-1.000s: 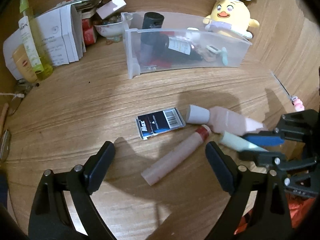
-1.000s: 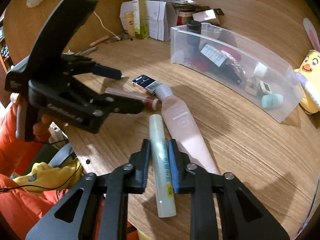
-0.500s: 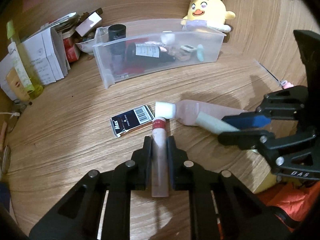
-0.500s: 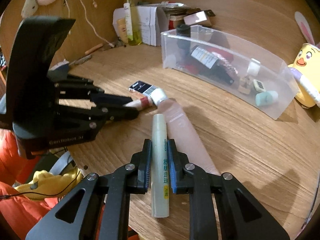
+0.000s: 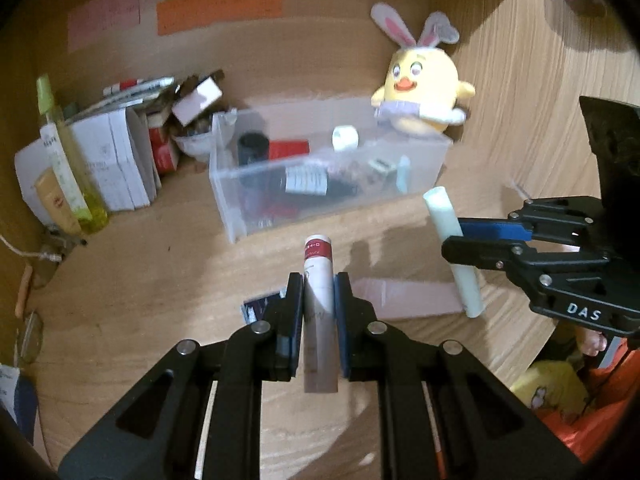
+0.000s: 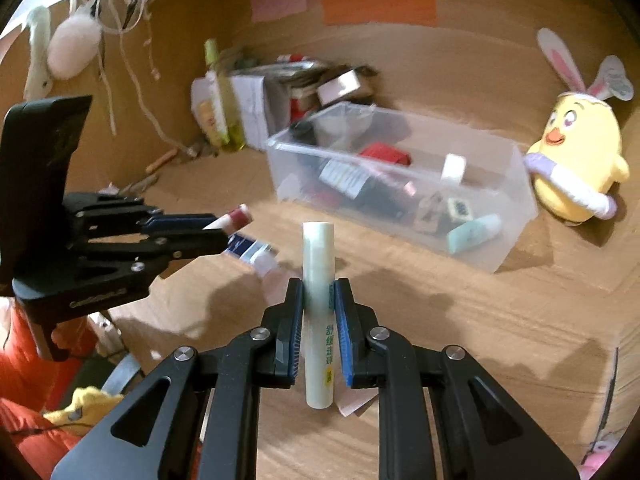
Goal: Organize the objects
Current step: 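Lift the white-and-green tube with the right tool while the left tool lifts the pink tube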
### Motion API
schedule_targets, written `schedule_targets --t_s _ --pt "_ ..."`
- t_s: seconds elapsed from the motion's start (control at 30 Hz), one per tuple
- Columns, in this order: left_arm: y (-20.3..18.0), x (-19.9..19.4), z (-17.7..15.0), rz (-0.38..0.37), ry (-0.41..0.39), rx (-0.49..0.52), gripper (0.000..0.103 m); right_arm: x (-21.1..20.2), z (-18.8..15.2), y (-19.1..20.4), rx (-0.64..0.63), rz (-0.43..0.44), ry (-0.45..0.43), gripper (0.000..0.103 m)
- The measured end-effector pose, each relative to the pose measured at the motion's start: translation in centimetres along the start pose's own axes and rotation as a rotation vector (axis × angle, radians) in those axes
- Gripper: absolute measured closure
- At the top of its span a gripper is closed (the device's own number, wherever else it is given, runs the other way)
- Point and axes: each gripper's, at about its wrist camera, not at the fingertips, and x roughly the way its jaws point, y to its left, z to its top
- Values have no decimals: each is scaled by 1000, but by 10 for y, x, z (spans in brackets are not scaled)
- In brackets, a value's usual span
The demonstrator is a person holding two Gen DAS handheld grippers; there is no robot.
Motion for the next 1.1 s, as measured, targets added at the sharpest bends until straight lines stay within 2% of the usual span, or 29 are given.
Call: schedule_targets --t_s 0.3,0.57,1.1 --pt "-1 -3 31 -13 -86 -29 89 -22 27 -28 54 -64 -118 89" --pt "-1 -3 55 0 -140 -44 89 -31 52 -52 101 -100 -181 89" --pt "4 -5 99 26 -228 -86 89 -24 89 -77 102 -153 -209 89"
